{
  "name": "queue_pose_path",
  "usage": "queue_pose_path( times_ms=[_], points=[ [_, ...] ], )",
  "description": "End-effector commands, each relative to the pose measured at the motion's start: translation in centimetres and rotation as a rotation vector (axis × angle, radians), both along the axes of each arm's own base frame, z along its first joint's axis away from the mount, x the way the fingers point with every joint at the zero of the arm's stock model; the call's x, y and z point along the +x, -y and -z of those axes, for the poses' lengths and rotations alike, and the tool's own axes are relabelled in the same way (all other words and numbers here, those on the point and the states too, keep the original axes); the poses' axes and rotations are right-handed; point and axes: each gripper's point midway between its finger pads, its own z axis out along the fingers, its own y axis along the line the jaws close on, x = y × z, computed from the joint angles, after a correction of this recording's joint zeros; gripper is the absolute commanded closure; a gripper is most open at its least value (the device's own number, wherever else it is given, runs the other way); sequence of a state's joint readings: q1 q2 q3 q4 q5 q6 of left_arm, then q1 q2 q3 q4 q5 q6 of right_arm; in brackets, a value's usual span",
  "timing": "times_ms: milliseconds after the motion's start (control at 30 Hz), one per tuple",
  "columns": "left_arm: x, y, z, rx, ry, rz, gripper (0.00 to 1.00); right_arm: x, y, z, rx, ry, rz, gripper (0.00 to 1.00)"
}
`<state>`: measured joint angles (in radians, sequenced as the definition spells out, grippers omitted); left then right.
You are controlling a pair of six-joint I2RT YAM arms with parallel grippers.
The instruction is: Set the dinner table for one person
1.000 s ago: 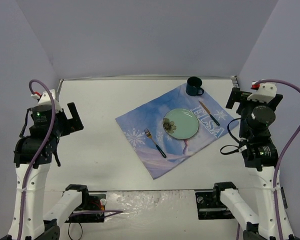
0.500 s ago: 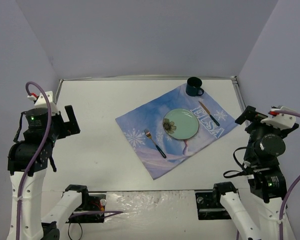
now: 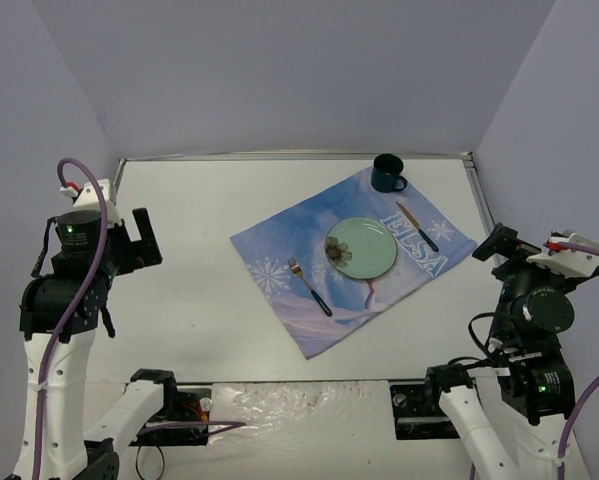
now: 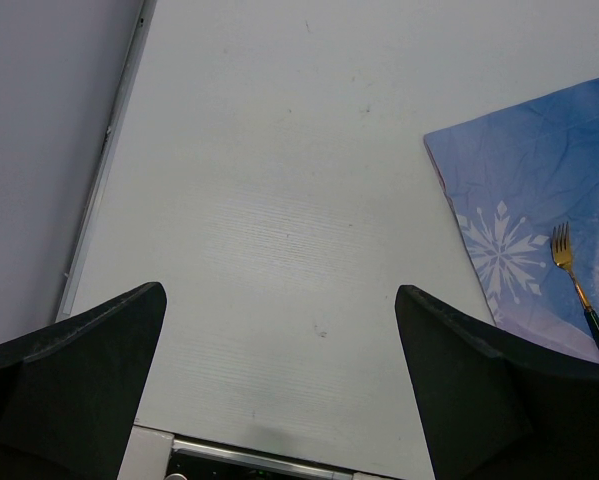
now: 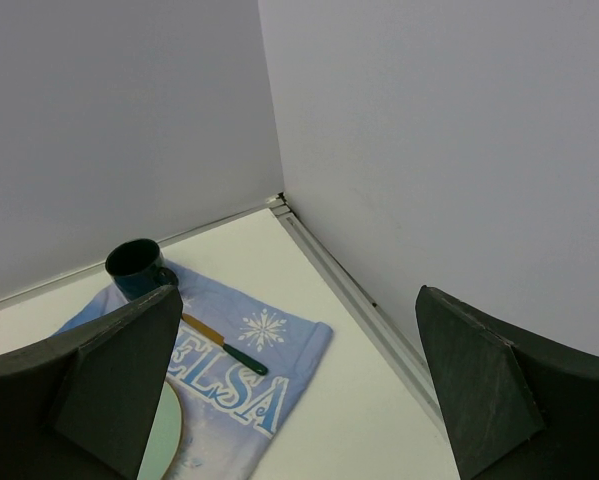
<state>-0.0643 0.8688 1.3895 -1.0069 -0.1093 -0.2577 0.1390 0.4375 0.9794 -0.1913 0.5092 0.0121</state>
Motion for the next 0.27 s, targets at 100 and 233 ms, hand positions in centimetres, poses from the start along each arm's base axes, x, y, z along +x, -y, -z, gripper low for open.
queue_pose_path(
  times_ms=[100, 233],
  points=[
    [1.15, -0.02, -1.16, 0.005, 0.049, 0.002, 0.03, 0.89, -0.5, -0.93, 0.022, 0.044, -0.02, 0.0],
    [1.14, -0.06, -1.14, 0.007, 0.048, 0.0, 0.03, 1.23, -0.69, -0.92, 0.023, 0.038, -0.029, 0.0]
  ],
)
